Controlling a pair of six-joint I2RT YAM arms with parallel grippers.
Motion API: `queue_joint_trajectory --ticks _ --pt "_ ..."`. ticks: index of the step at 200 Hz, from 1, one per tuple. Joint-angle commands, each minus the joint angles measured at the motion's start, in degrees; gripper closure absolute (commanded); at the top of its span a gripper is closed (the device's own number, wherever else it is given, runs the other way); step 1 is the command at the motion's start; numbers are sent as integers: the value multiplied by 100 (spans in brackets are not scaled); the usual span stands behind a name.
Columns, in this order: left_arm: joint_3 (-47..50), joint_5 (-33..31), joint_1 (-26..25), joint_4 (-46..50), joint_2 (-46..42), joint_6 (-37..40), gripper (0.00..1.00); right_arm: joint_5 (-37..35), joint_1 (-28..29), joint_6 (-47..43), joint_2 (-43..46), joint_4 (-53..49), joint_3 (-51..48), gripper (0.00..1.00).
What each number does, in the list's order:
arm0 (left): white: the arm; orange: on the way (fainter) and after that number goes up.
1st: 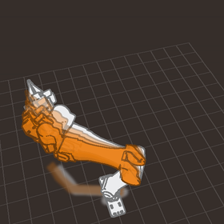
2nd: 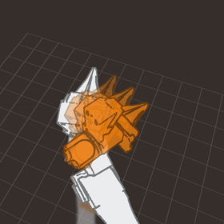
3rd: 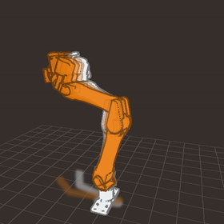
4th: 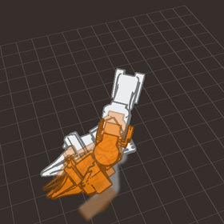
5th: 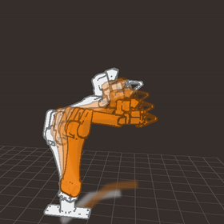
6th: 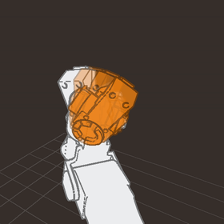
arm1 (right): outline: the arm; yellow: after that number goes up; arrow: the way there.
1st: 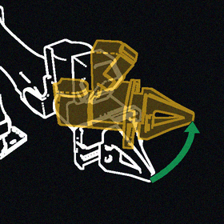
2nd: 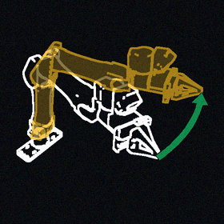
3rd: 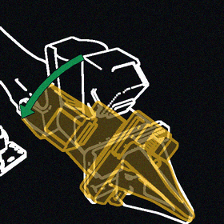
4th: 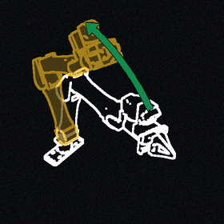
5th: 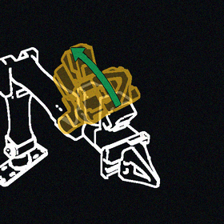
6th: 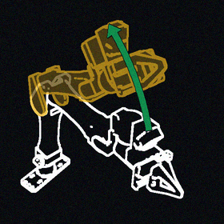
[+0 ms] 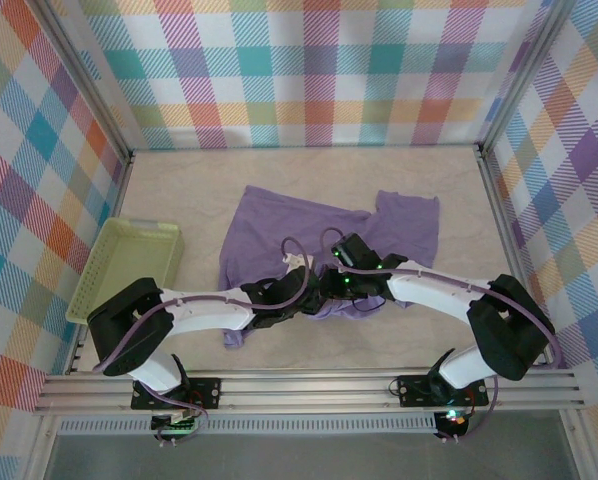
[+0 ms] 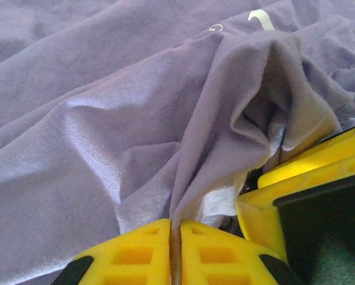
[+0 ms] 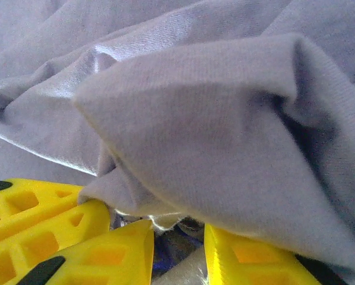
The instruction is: Fold the inside-out t-shirt
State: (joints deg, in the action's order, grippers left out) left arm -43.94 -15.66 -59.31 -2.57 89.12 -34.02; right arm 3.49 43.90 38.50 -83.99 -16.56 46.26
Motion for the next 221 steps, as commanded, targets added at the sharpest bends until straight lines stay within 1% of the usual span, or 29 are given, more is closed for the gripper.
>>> queue_joint_trajectory --ticks 1,46,92,150,164,182,194,211,221 --pt "161 197 25 -329 -300 15 83 -45 34 86 -66 292 217 70" --pt "403 193 25 -429 -578 -57 76 -164 26 156 86 311 92 71" --pt "492 83 25 -421 -640 -138 76 -164 31 163 -54 346 76 71" --pt "690 -164 25 -331 -984 -187 75 -282 40 79 -228 206 248 70" --pt "729 -216 25 -306 -1058 -199 74 -273 40 74 -319 184 287 73" --pt "747 -282 29 -244 -1105 -192 74 -200 40 87 -342 154 322 82" --pt "757 -334 33 -189 -1117 -188 73 -182 48 97 -272 52 348 86" --pt "713 -428 59 -20 -1086 -205 71 -224 56 96 -52 -180 366 88" --pt "618 -571 100 234 -1006 -250 70 -264 57 101 119 -340 351 89"
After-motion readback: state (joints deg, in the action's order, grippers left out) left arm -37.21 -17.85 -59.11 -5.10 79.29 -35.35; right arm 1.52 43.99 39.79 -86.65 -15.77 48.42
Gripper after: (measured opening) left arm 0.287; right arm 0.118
